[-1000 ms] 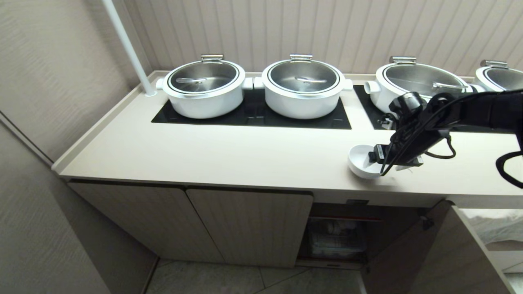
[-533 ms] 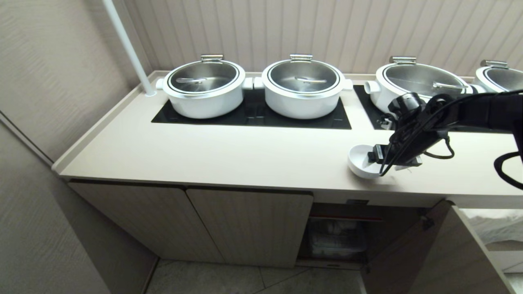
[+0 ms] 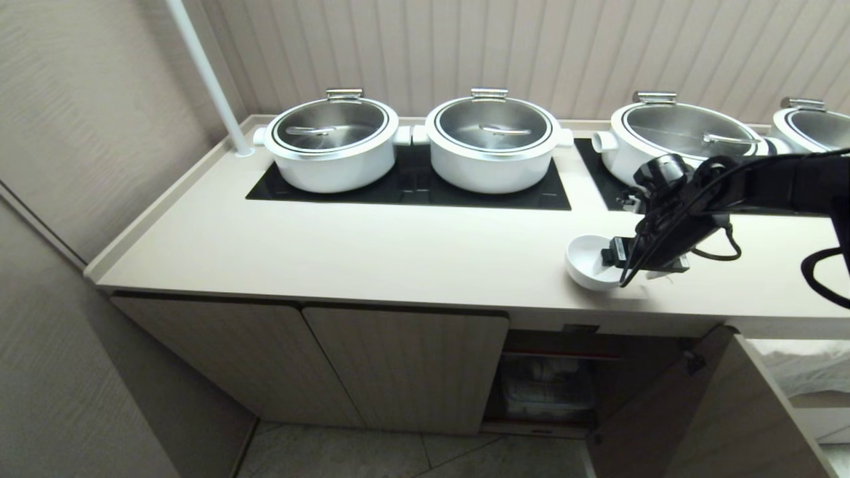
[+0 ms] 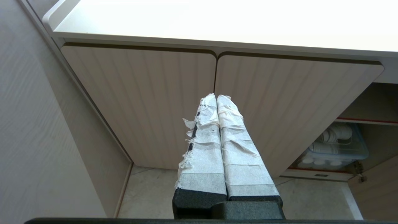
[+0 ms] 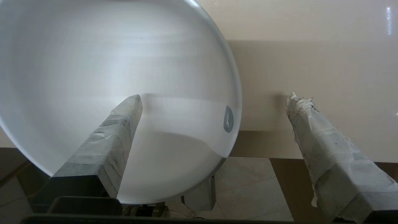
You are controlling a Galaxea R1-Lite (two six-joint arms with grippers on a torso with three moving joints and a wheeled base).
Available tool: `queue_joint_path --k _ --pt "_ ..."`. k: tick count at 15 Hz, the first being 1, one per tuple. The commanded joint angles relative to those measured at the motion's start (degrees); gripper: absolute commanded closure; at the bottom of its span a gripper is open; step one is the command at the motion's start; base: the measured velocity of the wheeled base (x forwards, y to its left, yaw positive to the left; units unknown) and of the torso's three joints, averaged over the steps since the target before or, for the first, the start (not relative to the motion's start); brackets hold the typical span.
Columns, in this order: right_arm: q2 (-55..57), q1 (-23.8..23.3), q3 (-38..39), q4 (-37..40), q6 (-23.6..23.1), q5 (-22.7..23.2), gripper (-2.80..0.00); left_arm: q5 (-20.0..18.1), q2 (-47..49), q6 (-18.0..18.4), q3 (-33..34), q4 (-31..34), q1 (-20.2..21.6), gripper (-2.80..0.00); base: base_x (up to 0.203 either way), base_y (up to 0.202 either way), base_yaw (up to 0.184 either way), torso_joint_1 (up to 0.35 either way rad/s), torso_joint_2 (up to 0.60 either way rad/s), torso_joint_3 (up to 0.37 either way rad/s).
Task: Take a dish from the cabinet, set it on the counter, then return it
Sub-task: Pick up the bowl from the table
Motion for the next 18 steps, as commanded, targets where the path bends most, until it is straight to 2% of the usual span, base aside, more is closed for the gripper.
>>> queue_joint_path --k 1,12,13,18 --pt "0.35 -0.27 -0.08 0.22 -0.03 0.0 -2.8 0.06 -0.02 -0.03 0.05 -0.02 -0.01 0.0 0.0 0.0 0.0 0.0 0.0 0.0" --pt "1.49 -0.53 0.0 -1.99 0.25 0.16 -2.8 0.06 -0.02 -0.03 -0.04 -0.02 -0.01 0.0 0.0 0.0 0.0 0.0 0.0 0.0" --pt "1.49 -0.53 0.0 -2.06 0.41 0.09 0.0 -0.03 -0.02 -0.03 0.05 -0.02 -0.01 0.0 0.0 0.0 0.0 0.0 0.0 0.0" --pt "1.67 -0.18 0.0 -4.08 4.01 0.35 0.0 0.06 -0.02 -0.03 0.05 -0.02 -0.01 0.0 0.0 0.0 0.0 0.0 0.0 0.0"
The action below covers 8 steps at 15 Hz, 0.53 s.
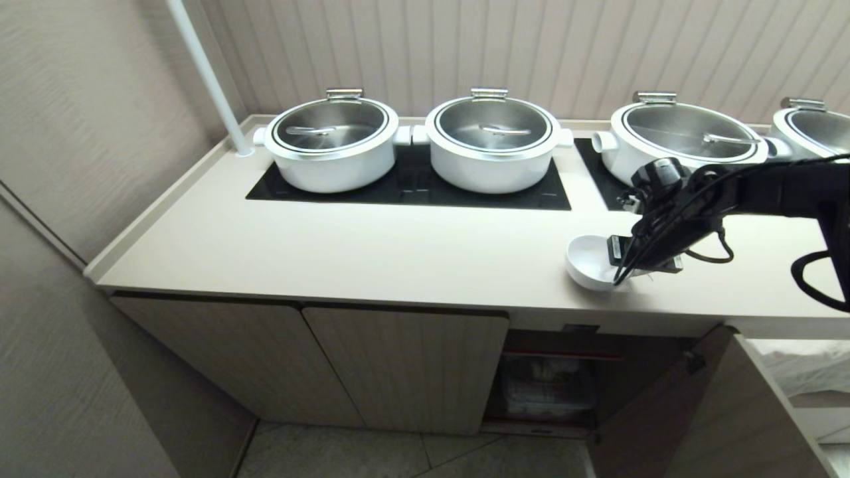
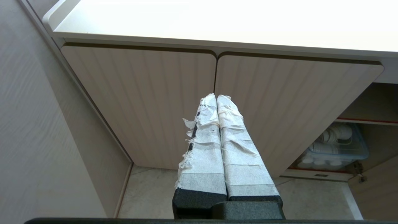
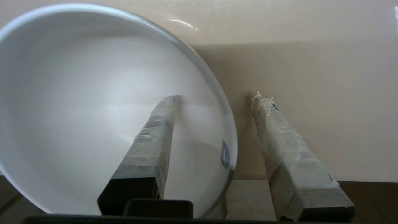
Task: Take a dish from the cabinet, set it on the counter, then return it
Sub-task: Pick up the bowl from the table
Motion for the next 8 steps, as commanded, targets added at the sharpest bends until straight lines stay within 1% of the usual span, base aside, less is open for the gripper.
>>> queue_joint_path --k 1,4,8 --pt "0.01 0.13 -0.02 0.0 0.55 -0.09 0.0 -0.05 -0.02 -0.03 0.04 -0.02 0.01 0.0 0.0 0.0 0.0 0.0 0.0 0.0" --pt "0.01 0.13 -0.02 0.17 0.58 -0.09 0.0 0.01 -0.02 -0.03 -0.04 -0.02 0.01 0.0 0.0 0.0 0.0 0.0 0.0 0.0" --pt "-0.43 0.13 -0.02 0.17 2.13 -0.27 0.0 0.03 -0.02 -0.03 -0.04 -0.02 0.01 0.0 0.0 0.0 0.0 0.0 0.0 0.0"
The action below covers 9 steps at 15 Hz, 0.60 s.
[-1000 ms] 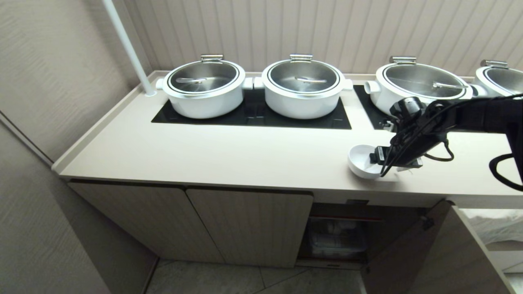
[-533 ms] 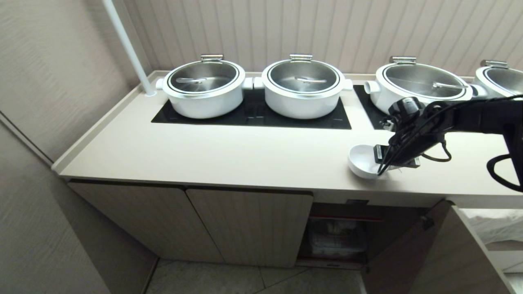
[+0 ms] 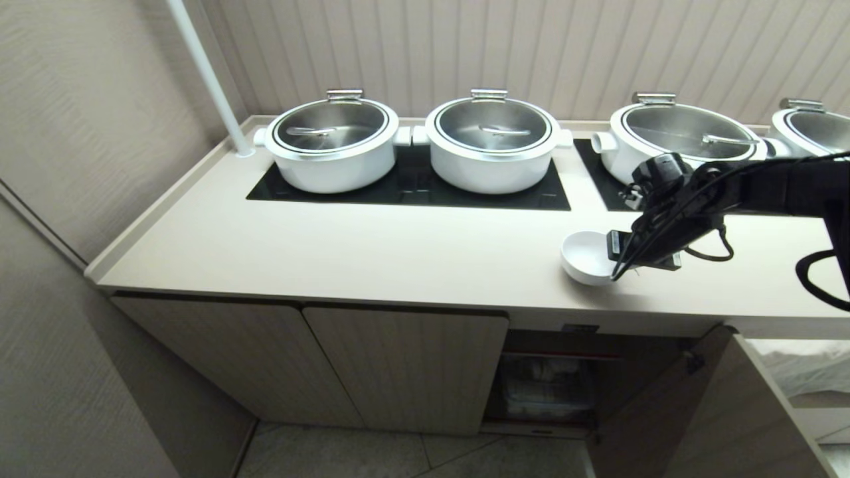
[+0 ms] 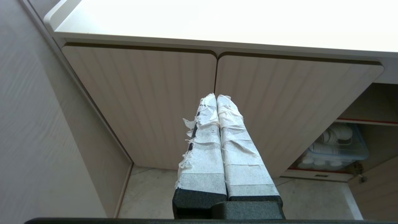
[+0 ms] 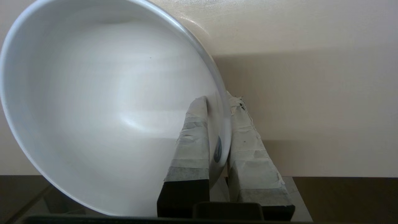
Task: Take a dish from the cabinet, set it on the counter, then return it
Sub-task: Pick up the bowl from the table
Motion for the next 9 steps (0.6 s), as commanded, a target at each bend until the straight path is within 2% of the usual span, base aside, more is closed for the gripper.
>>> queue_joint_path --k 1,5,9 --pt "-0.27 0.02 0.05 0.37 0.26 -0.05 0.0 0.0 -0.02 -0.03 0.05 -0.03 0.01 0.0 0.0 0.0 0.0 0.0 0.0 0.0" --pt "-1.93 0.1 0.26 0.79 3.35 -0.05 0.0 -0.02 -0.02 -0.03 0.0 -0.03 0.01 0.0 0.0 0.0 0.0 0.0 0.0 0.0" --pt "-4.11 0.29 1.18 1.28 11.03 0.04 0.0 -0.07 -0.02 -0.03 -0.04 -0.03 0.01 0.0 0.0 0.0 0.0 0.0 0.0 0.0"
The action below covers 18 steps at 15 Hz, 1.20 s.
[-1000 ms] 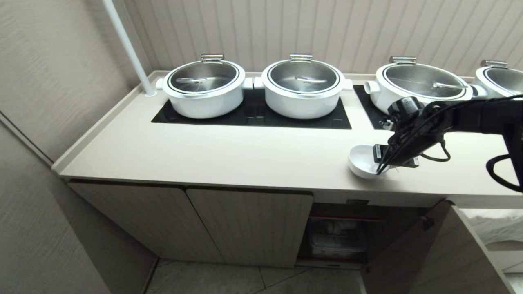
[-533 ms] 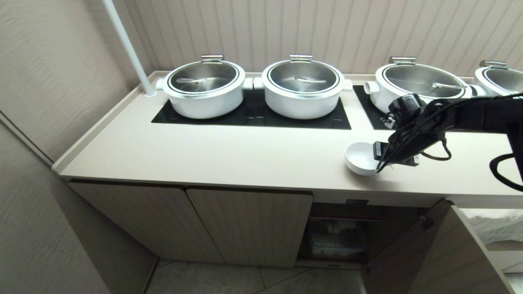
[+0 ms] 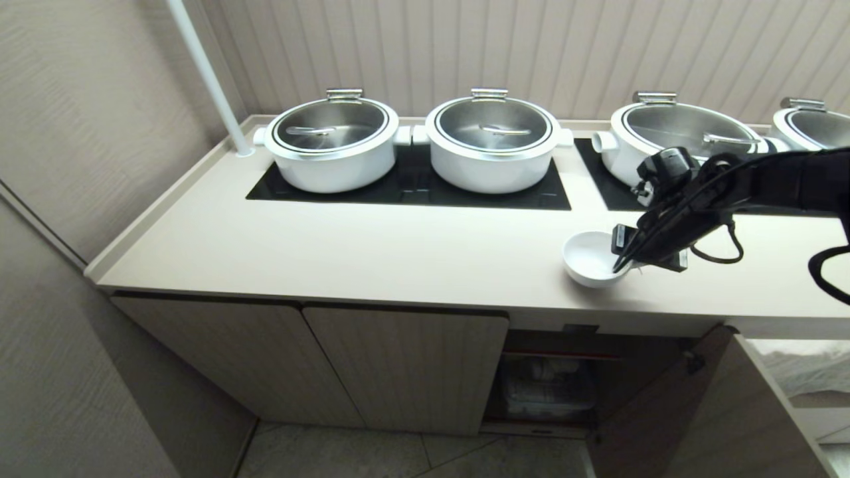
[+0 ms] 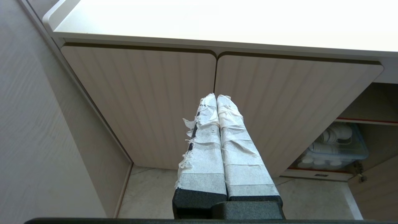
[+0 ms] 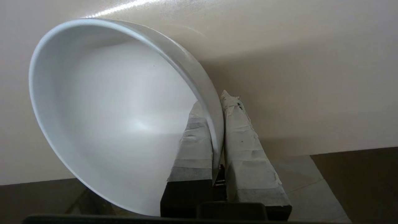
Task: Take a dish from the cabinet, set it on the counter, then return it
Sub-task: Pick up the bowl from the table
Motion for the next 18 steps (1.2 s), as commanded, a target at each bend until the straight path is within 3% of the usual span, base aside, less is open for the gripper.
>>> queue_joint_path --k 1,6,11,18 --pt "-1.58 0.06 0.23 0.43 2.33 0.13 0.0 0.0 -0.02 -0.04 -0.06 -0.02 -0.01 0.0 0.0 0.0 0.0 0.0 0.0 0.0" --pt "-5.63 0.06 3.05 1.41 8.32 0.13 0.0 0.0 -0.02 -0.04 -0.05 -0.02 -0.01 0.0 0.0 0.0 0.0 0.0 0.0 0.0" --pt "-10.85 0.06 4.86 7.48 13.74 0.38 0.0 0.08 -0.02 -0.04 -0.05 -0.02 -0.01 0.0 0.0 0.0 0.0 0.0 0.0 0.0" --pt "-24.54 0.77 21.13 5.4 13.96 1.44 0.0 0.08 -0.02 -0.04 0.02 -0.02 -0.01 0.0 0.0 0.0 0.0 0.0 0.0 0.0"
